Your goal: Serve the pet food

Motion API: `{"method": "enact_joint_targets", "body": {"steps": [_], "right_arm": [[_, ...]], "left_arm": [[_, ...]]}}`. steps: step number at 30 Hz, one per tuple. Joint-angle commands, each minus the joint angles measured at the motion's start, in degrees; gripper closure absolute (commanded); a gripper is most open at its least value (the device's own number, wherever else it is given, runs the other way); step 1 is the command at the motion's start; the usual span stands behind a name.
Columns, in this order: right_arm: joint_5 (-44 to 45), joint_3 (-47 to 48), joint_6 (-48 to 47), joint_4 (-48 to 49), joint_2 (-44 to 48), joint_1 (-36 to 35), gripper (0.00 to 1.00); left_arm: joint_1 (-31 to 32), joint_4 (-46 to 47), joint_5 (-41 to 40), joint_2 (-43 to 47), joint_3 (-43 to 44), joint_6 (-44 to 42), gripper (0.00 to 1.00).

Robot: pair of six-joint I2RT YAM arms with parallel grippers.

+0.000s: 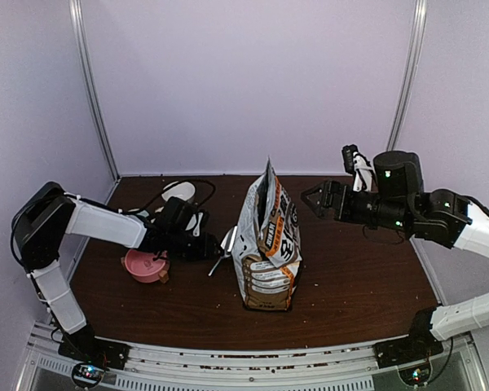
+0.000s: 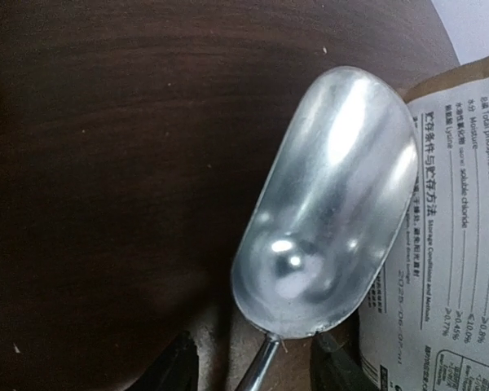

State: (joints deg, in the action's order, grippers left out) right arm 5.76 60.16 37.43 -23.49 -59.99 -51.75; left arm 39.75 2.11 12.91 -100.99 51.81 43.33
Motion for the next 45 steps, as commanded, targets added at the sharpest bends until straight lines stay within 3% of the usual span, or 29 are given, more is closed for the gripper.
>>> {"method": "enact_joint_targets", "body": {"steps": [1, 12, 18, 27, 34, 45], "right_arm": [[-0.46, -0.85, -0.29, 1.68, 1.24, 0.18, 0.04], [-1.37, -1.27, -0.18, 1.78, 1.14, 0.24, 0.04], [-0.86, -1.96, 0.05, 2.13, 1.12, 0.17, 0.04], [-0.22, -4.34, 2.0, 2.88, 2.18, 0.16, 0.04], [2.05, -5.8, 1.49, 1.26, 4.47, 0.24, 0.04], [3.1, -2.7, -1.88, -0.6, 4.29, 0.24, 0.04]], "left_arm": [[-0.11, 2.85, 0.95, -2.16, 2.27, 0.96, 0.51], [-0.11, 0.32, -1.44, -8.07, 8.19, 0.45, 0.61], [-0.11, 1.9, 1.74, -9.85, 9.23, 0.88, 0.7], [-0.11, 6.89, 4.23, -9.71, 7.59, 2.74, 1.0], [-0.11, 7.36, 1.54, -5.53, 5.75, 1.06, 1.0], [-0.11, -0.69, -14.33, 13.17, -2.35, -6.18, 1.0]]}}
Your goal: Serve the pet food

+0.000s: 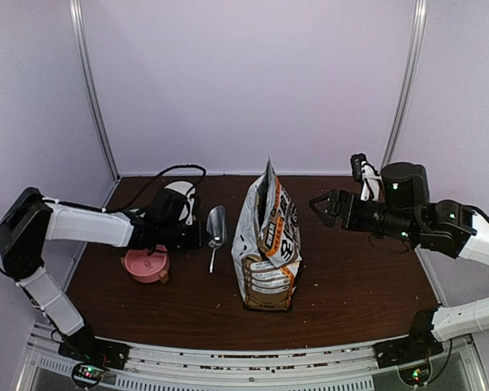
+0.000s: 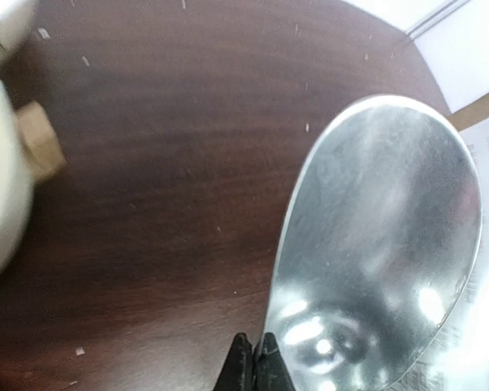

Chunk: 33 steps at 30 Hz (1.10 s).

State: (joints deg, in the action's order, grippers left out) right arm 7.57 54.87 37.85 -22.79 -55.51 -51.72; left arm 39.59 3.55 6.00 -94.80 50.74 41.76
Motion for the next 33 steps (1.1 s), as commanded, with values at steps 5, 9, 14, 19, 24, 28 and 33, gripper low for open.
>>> {"method": "enact_joint_targets", "body": {"steps": [5, 9, 14, 19, 24, 28, 33], "right_arm": [[-1.93, 7.18, -5.88, -2.6, -1.79, 0.2, 0.04], [-7.96, 12.73, -8.43, -3.87, -4.97, -0.08, 0.06], [-13.44, 21.62, -8.66, -7.22, -11.45, -1.37, 0.13], [-16.19, 29.32, -6.7, -10.21, -18.47, -3.1, 0.18], [-18.5, 32.92, -6.04, -10.71, -22.38, -4.33, 0.22], [-19.16, 33.27, -5.94, -10.99, -23.39, -4.93, 0.24], [-19.13, 32.05, -5.35, -10.38, -23.05, -5.32, 0.27]], "left_arm": [[0.12, -11.56, -11.98, 16.08, 0.82, -13.29, 1.0], [3.06, -20.69, -16.71, 21.68, 6.7, -25.63, 1.0], [9.0, -26.6, -20.7, 26.48, 12.68, -36.99, 1.0], [18.24, -32.03, -26.69, 25.34, 20.15, -46.77, 1.0], [24.87, -36.37, -32.27, 20.9, 26.69, -51.95, 1.0], [27.62, -38.5, -35.39, 17.91, 29.85, -54.14, 1.0], [28.43, -38.8, -35.57, 17.07, 30.94, -54.84, 1.0]]}}
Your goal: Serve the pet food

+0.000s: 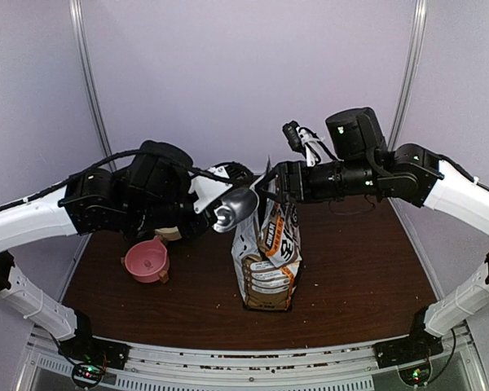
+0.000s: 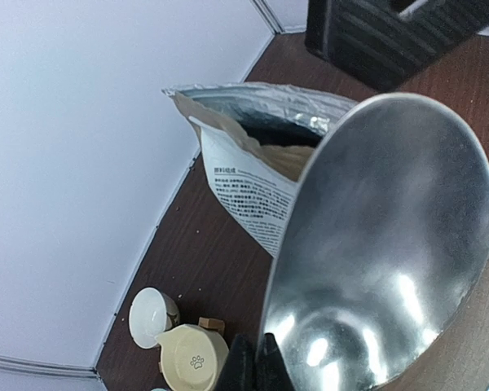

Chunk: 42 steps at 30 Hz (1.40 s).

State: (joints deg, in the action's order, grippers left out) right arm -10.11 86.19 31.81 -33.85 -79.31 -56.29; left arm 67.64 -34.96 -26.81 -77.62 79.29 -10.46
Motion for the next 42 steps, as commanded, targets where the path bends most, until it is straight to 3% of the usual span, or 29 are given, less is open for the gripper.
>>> {"method": "enact_joint_targets", "body": {"steps": [1, 8, 23, 33, 34, 36, 39, 42], "right_arm": [[-1.48, 0.51, 0.81, 0.95, 0.87, -0.75, 0.27], [-2.9, -0.72, 1.19, 3.47, 1.72, -0.87, 0.29], [-1.83, 1.87, 0.2, -0.37, -3.46, -2.15, 0.57], [1.92, 3.05, 0.99, -3.07, -5.31, -2.25, 1.0], [2.24, 2.64, 1.28, -2.72, -5.06, -2.24, 1.0], [2.95, 1.58, 1.69, -1.2, -4.32, -2.2, 1.0], [3.88, -0.85, 2.39, 2.35, -2.07, -2.03, 1.0], [4.27, -3.68, 3.02, 7.02, 0.63, -1.71, 1.0]], "left_arm": [[0.39, -0.26, -2.8, -0.2, 2.45, -2.75, 1.0], [0.37, -0.81, -3.05, -1.54, 3.14, -2.81, 1.0], [1.4, -1.85, -1.76, -2.67, 5.43, -3.13, 1.0], [1.48, -1.73, -0.04, -2.57, 6.13, -3.11, 1.0], [1.53, -1.71, 0.33, -2.49, 6.14, -2.63, 1.0], [1.45, -0.89, 0.74, -1.69, 5.47, -1.18, 0.86], [0.23, 2.14, 4.37, 1.04, 3.15, 2.56, 0.48], [-4.53, 4.88, 11.88, 4.68, 0.27, 10.51, 0.33]]}}
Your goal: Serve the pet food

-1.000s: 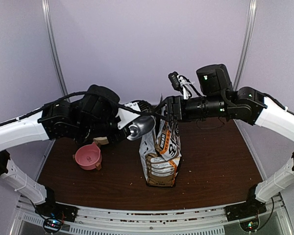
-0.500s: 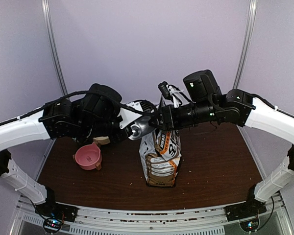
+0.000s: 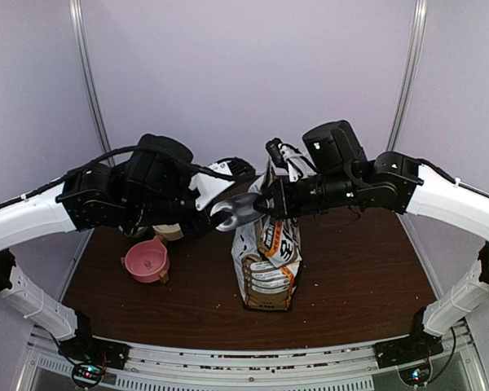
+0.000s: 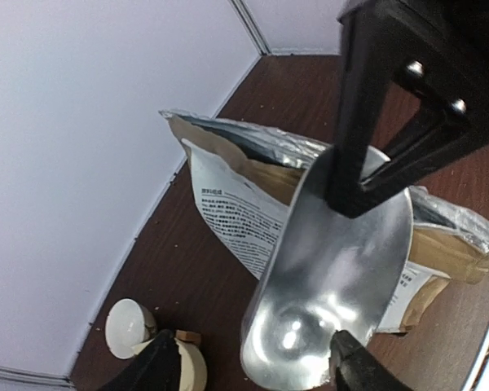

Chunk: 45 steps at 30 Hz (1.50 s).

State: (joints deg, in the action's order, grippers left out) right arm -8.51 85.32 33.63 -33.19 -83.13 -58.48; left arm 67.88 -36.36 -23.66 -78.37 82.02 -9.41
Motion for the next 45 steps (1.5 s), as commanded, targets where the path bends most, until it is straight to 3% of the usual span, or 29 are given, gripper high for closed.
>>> {"method": "enact_joint_targets", "body": {"steps": [1, 8, 11, 16, 21, 31, 37, 42, 45], "right_arm": [[2.91, -3.93, 1.33, 7.71, 5.51, 0.66, 1.0], [2.03, -12.92, 1.68, 19.16, 13.03, 1.8, 1.0], [-0.15, -15.42, 2.14, 23.75, 14.89, 1.96, 1.0], [-2.31, -15.79, 3.03, 26.48, 14.89, 1.96, 1.0], [-5.07, -15.01, 3.78, 27.47, 13.33, 1.83, 1.0], [-7.16, -14.39, 4.04, 27.72, 12.61, 1.73, 1.0], [-7.05, -14.24, 3.92, 27.63, 12.58, 1.79, 1.0], [-7.04, -13.95, 3.73, 27.21, 12.23, 1.75, 1.0], [-7.28, -13.79, 3.71, 27.01, 12.1, 1.74, 1.0]], "left_arm": [[-6.78, 7.86, 11.73, 7.01, -4.04, 12.44, 0.3], [-21.64, 26.4, 41.01, 17.12, -17.72, 36.56, 0.16], [-23.46, 34.22, 48.34, 18.56, -20.94, 43.22, 0.13], [-23.49, 39.01, 55.73, 17.47, -21.13, 47.84, 0.11], [-23.49, 39.87, 57.43, 16.74, -20.89, 48.92, 0.14], [-23.49, 40.38, 60.92, 15.33, -20.27, 50.01, 0.45], [-23.46, 36.12, 59.24, 15.05, -19.22, 48.25, 0.47], [-23.49, 35.66, 59.35, 14.71, -18.92, 48.06, 0.59], [-23.49, 35.37, 59.48, 14.43, -18.86, 47.93, 0.61]]}}
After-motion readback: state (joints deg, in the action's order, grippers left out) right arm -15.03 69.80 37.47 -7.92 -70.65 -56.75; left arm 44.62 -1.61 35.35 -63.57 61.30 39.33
